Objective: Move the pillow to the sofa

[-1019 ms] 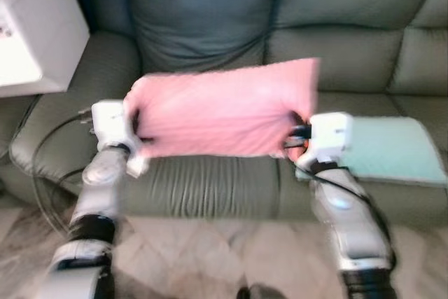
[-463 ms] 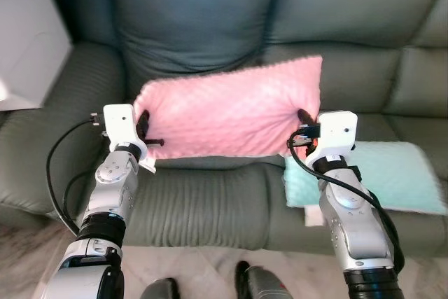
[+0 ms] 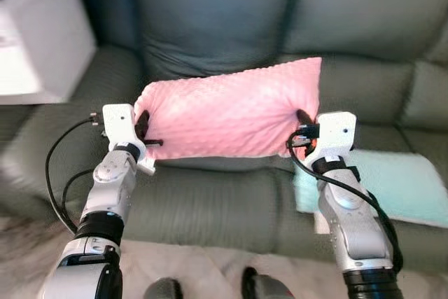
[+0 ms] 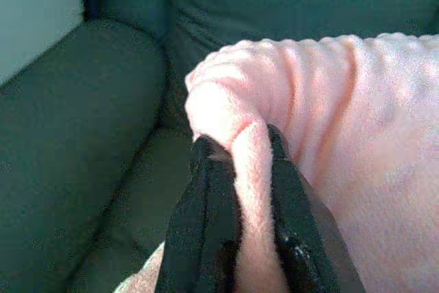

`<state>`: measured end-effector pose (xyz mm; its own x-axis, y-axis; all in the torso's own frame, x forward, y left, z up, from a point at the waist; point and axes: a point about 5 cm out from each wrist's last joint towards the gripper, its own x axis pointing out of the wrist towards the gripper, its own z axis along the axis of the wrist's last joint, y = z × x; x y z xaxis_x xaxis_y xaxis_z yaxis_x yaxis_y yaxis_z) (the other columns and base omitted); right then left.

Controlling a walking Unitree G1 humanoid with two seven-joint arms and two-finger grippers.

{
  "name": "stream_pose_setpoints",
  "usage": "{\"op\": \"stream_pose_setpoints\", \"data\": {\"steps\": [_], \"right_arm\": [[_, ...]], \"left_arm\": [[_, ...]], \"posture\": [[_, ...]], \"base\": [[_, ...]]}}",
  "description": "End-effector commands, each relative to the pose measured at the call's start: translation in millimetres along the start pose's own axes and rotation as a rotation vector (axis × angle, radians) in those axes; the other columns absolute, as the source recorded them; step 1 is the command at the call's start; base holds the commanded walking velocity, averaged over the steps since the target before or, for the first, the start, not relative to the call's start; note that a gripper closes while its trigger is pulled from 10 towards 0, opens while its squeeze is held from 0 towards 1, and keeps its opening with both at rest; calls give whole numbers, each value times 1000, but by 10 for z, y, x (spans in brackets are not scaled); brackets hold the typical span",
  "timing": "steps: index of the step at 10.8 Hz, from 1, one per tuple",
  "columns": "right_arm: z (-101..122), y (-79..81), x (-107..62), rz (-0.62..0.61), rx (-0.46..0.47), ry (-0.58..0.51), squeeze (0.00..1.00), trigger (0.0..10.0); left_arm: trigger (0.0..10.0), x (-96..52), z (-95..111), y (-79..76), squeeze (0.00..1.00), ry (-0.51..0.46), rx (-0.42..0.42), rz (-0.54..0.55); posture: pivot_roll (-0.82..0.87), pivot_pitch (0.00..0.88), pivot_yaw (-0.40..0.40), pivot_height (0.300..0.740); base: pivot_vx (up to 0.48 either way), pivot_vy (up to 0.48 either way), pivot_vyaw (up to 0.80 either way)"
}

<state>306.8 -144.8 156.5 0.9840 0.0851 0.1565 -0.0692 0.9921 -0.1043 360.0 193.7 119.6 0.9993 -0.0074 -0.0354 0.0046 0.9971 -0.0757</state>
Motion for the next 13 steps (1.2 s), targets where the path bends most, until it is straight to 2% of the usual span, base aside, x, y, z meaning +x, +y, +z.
{"op": "stream_pose_setpoints", "data": {"steps": [1,4,10,13], "right_arm": [[43,-25,-2,-15,2,-20,0,10000],[40,-28,-4,-20,3,-20,0,10000],[35,-40,0,-29,0,-19,0,10000],[39,-45,-6,-33,-5,-21,0,10000]], "left_arm": [[10000,-9,-13,76,0,16,2,18],[10000,-11,-23,66,0,23,21,13],[10000,-11,37,-14,0,-33,56,-28],[10000,-23,56,-103,0,-62,34,-87]], "posture": [[-175,195,-21,740],[-172,196,-19,740],[-173,195,-20,740],[-175,197,-23,740]], "base": [[0,480,0],[0,480,0],[0,0,0],[82,0,0]]}}
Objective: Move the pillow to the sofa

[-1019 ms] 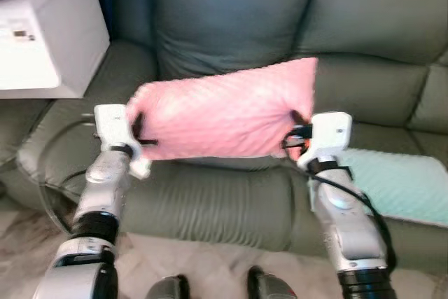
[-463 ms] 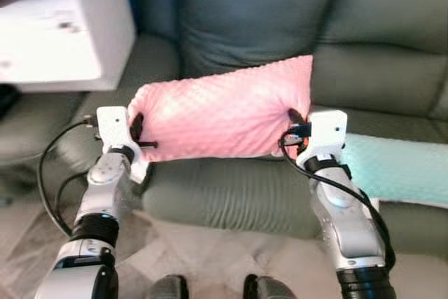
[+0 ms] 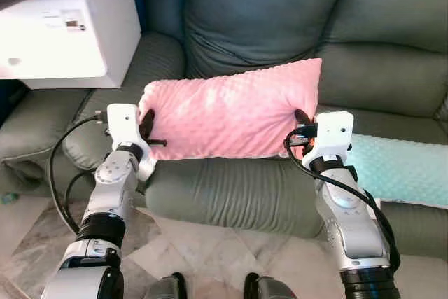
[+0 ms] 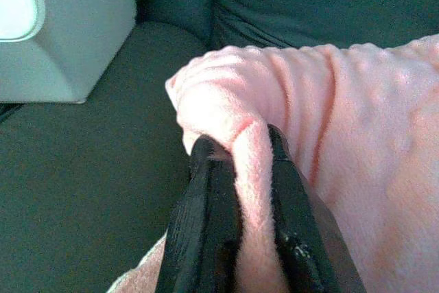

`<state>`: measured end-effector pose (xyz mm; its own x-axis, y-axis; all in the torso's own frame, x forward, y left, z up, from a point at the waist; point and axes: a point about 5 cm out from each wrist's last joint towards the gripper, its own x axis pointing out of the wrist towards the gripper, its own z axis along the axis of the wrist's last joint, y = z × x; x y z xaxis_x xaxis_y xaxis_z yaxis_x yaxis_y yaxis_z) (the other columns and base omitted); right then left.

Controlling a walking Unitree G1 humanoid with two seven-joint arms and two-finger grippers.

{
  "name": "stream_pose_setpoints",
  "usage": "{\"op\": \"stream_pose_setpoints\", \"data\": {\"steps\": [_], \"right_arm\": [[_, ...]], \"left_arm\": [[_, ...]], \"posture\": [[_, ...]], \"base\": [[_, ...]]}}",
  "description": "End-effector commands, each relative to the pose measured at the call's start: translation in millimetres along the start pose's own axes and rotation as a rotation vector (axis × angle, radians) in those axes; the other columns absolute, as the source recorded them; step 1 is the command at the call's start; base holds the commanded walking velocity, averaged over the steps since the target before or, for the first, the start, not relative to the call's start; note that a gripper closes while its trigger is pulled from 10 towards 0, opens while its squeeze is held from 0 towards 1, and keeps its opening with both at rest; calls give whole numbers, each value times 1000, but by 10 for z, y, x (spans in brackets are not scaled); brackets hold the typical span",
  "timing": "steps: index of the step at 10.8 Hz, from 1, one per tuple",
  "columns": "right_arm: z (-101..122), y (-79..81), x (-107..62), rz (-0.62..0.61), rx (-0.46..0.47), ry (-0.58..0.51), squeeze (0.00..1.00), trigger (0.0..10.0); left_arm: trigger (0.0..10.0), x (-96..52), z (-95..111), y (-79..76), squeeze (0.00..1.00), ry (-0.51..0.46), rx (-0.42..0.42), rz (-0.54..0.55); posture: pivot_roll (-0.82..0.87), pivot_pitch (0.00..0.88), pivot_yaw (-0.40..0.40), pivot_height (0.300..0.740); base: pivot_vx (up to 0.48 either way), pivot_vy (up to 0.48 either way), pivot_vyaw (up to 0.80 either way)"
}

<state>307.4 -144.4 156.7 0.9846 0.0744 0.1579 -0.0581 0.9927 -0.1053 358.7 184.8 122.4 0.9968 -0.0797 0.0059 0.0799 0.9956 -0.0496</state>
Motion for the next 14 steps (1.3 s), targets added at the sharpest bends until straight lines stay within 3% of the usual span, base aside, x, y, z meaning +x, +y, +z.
{"op": "stream_pose_setpoints", "data": {"steps": [1,8,14], "right_arm": [[40,-50,-12,-22,-5,-22,0,10000],[36,-46,-11,-23,-9,-21,0,10000],[25,-38,-18,-20,-10,-15,0,10000]], "left_arm": [[10000,-7,37,-14,0,-27,4,-15],[10000,-7,49,-40,0,-40,-23,-42],[10000,-28,4,-55,0,-19,-47,-52]], "posture": [[-175,198,-23,740],[-175,201,-21,740],[-177,204,-22,740]], "base": [[304,0,0],[439,0,0],[0,0,0]]}}
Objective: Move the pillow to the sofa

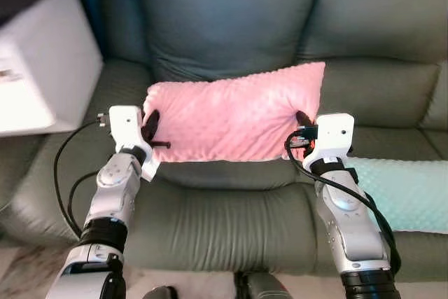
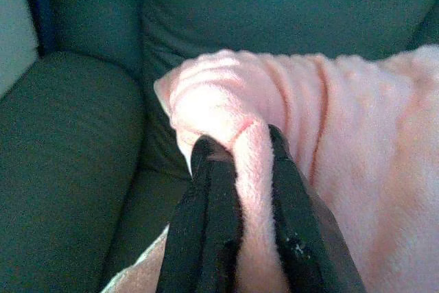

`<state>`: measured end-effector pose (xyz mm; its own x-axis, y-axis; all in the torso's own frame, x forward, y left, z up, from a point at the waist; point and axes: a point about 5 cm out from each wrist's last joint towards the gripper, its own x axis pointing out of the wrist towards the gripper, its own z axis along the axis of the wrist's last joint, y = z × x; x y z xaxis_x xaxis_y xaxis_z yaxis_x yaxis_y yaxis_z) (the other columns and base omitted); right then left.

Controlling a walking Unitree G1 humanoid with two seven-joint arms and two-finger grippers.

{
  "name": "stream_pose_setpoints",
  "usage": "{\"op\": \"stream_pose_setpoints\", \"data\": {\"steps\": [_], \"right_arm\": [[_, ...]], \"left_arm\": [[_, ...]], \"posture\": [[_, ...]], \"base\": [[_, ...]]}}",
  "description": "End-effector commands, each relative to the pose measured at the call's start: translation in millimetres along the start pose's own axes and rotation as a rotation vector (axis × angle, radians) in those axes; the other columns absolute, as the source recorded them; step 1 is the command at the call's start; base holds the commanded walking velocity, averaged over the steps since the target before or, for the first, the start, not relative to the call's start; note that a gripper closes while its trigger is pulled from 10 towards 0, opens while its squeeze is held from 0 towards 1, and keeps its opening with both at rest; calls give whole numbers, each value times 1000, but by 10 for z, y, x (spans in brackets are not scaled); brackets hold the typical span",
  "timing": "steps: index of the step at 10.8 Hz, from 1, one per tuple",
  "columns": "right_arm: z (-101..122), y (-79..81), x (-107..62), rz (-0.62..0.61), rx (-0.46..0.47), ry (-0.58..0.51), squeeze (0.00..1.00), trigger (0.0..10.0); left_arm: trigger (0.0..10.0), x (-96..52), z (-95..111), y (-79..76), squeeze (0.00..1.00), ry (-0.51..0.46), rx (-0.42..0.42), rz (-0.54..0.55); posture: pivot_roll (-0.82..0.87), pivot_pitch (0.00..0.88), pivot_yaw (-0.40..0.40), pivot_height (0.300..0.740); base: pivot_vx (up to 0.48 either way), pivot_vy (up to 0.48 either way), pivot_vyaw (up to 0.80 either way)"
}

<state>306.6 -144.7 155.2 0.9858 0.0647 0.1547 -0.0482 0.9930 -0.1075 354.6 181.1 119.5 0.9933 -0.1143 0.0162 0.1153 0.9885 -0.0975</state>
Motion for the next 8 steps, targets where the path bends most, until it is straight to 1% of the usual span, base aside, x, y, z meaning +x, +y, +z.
{"op": "stream_pose_setpoints", "data": {"steps": [1,2,3,4,5,6,7,8], "right_arm": [[36,-38,-8,-11,-8,-18,0,10000],[27,-37,-10,-12,-6,-14,0,10000],[-48,-53,-19,-37,45,31,0,10000],[-76,-94,-13,-64,72,44,0,10000],[-130,-148,-11,-94,91,77,0,10000],[-165,-186,-30,-116,118,88,0,10000],[-207,-186,-58,-116,124,111,0,10000],[-295,-173,-87,-117,146,159,0,10000]], "left_arm": [[10000,12,29,-21,0,-8,2,-17],[10000,12,22,-22,0,-4,4,-18],[10000,7,-75,-46,0,50,18,-43],[10000,-7,-169,-77,0,93,53,-76],[10000,-26,-244,-76,0,112,119,-82],[10000,-33,-305,-54,0,145,135,-82],[10000,-40,-342,-31,0,168,160,-78],[10000,-49,-384,-9,0,193,175,-68]], "posture": [[-177,203,-21,740],[-176,204,-21,740],[-174,202,-20,740],[-174,202,-19,740],[-175,203,-18,740],[-178,205,-16,740],[-180,211,-14,740],[-179,217,-13,740]], "base": [[0,0,0],[0,0,0],[0,0,0],[0,0,0],[0,0,0],[0,0,0],[0,0,0],[0,0,0]]}}
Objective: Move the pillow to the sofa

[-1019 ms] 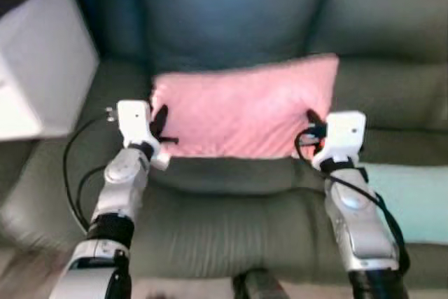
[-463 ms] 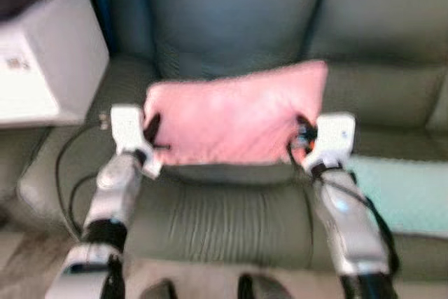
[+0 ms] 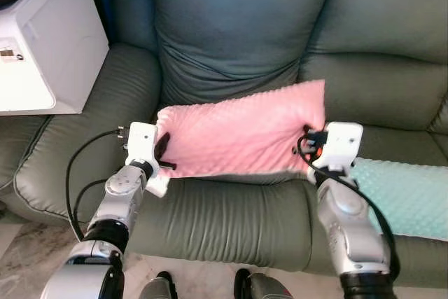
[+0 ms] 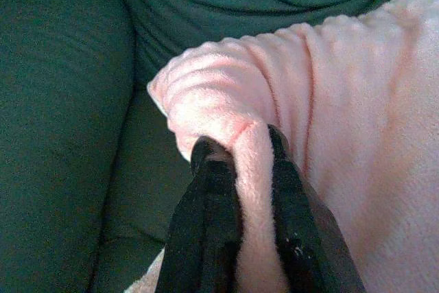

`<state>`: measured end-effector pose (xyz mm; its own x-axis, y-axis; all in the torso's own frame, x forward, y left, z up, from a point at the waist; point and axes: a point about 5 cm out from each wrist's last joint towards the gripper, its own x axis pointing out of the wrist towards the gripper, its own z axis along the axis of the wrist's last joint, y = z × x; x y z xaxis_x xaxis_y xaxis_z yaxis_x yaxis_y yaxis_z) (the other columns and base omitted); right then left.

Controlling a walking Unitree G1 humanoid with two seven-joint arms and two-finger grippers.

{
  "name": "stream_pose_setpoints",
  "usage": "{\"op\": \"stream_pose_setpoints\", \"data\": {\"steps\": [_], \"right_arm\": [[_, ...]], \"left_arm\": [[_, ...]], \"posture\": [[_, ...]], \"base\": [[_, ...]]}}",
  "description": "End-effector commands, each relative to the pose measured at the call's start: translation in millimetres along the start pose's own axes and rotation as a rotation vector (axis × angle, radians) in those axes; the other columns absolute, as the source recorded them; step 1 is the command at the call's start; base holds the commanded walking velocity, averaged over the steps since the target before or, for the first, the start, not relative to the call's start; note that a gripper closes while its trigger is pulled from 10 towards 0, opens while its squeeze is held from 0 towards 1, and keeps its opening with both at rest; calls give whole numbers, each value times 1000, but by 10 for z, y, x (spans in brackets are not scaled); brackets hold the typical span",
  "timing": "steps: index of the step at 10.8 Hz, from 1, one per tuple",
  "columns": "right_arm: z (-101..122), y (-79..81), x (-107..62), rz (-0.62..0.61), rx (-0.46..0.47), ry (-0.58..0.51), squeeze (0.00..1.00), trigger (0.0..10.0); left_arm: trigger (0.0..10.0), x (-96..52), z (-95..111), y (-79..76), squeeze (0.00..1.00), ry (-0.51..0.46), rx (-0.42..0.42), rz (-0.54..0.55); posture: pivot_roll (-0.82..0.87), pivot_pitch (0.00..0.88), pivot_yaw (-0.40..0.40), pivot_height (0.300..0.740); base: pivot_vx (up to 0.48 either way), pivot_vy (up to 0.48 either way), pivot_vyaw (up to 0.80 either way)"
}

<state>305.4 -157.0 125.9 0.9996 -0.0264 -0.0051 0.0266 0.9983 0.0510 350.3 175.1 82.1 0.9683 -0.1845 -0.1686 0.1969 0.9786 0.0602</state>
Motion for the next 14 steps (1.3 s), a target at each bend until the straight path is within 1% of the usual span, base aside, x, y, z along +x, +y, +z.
{"op": "stream_pose_setpoints", "data": {"steps": [1,2,4,5,6,7,8,9,10,11,12,13,14], "right_arm": [[-102,-96,-34,-42,40,46,0,10000],[-188,-109,-58,-48,63,76,0,10000],[-379,-135,-127,-77,101,147,0,10000],[-481,-150,-171,-77,106,170,0,10000],[-568,-158,-208,-77,115,189,0,10000],[-669,-169,-215,-80,120,218,0,10000],[-748,-170,-227,-79,120,246,0,10000],[-824,-149,-211,-57,143,280,0,10000],[-858,-154,-183,-50,128,291,0,10000],[-921,-186,-145,-51,108,312,0,10000],[-962,-231,-89,-59,84,336,0,10000],[-948,-247,-25,-60,76,340,0,10000],[-818,-276,124,-65,51,292,0,10000]], "left_arm": [[10000,-16,-65,5,0,24,40,-1],[10000,-25,-108,-18,0,35,79,-12],[10000,-19,-162,-48,0,65,120,-11],[10000,-3,-153,-46,0,70,180,23],[10000,-4,-155,-40,0,65,186,44],[10000,2,-155,-44,0,65,209,66],[10000,5,-168,-68,0,73,195,51],[10000,4,-203,-93,0,95,185,44],[10000,18,-191,-103,0,98,175,48],[10000,41,-169,-90,0,110,153,80],[10000,74,-142,-125,0,124,168,92],[10000,92,-129,-148,0,132,174,95],[10000,146,-39,-191,0,114,170,103]], "posture": [[-178,224,-11,740],[-178,232,-7,740],[-179,255,-2,740],[-179,276,3,740],[-176,302,7,740],[-174,315,8,740],[-165,341,9,740],[-171,369,8,740],[-178,384,9,740],[-186,401,7,740],[-195,417,5,740],[-196,426,4,740],[-191,439,7,740]], "base": [[0,0,0],[0,0,0],[0,0,0],[0,0,0],[0,0,0],[0,0,0],[0,0,0],[0,0,0],[0,0,0],[0,0,0],[0,0,0],[0,0,0],[0,0,0]]}}
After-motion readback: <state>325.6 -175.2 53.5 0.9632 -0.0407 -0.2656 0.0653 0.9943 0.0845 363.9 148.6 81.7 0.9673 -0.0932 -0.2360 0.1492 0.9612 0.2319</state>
